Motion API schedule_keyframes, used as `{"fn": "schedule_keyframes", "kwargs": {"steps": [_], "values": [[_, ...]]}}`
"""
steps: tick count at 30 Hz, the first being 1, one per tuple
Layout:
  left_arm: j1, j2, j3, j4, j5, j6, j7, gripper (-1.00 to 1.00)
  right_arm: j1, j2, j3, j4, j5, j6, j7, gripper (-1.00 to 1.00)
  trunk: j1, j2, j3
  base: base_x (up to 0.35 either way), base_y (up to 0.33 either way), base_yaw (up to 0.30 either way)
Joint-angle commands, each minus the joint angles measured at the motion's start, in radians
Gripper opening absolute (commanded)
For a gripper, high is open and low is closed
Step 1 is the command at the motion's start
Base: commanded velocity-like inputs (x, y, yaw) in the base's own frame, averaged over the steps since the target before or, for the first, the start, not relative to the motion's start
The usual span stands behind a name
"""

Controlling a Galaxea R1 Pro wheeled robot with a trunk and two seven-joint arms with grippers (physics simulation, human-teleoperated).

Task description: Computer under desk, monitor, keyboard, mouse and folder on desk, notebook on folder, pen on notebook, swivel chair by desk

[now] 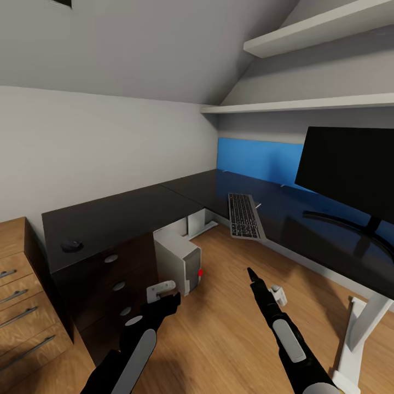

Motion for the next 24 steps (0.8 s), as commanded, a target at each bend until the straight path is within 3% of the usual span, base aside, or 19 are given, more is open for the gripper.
{"fn": "schedule_keyframes", "kwargs": {"steps": [1,3,6,12,15,24], "values": [[-0.001,0.0,-0.001,-0.001,0.009,0.001,0.009,1.0,-0.001,0.002,-0.003,0.001,-0.014,-0.001,0.005,1.0,0.0,0.0,-0.001,0.0,0.0,0.0],[-0.001,0.0,-0.001,-0.001,0.009,0.001,0.009,1.0,0.0,0.003,-0.003,0.001,-0.026,-0.003,0.003,1.0,0.0,0.0,-0.001,0.0,0.0,0.0],[-0.001,0.0,-0.001,-0.001,0.009,0.001,0.009,1.0,0.0,0.003,-0.004,0.001,-0.077,0.02,0.002,1.0,0.0,0.0,-0.001,0.0,0.0,0.0],[-0.001,0.0,-0.001,-0.001,0.009,0.001,0.009,1.0,-0.001,0.002,-0.006,0.001,-0.212,0.111,0.001,1.0,0.0,0.0,-0.001,0.0,0.0,0.0],[-0.001,0.0,-0.002,-0.001,0.01,0.001,0.009,1.0,-0.001,0.0,-0.007,0.001,-0.254,0.141,0.001,1.0,0.0,0.0,-0.001,0.0,0.0,0.0],[-0.001,0.0,-0.003,-0.001,0.01,0.001,0.008,1.0,-0.001,-0.001,-0.007,0.001,-0.311,0.164,0.001,1.0,0.0,0.0,-0.001,0.04,0.0,0.0]]}}
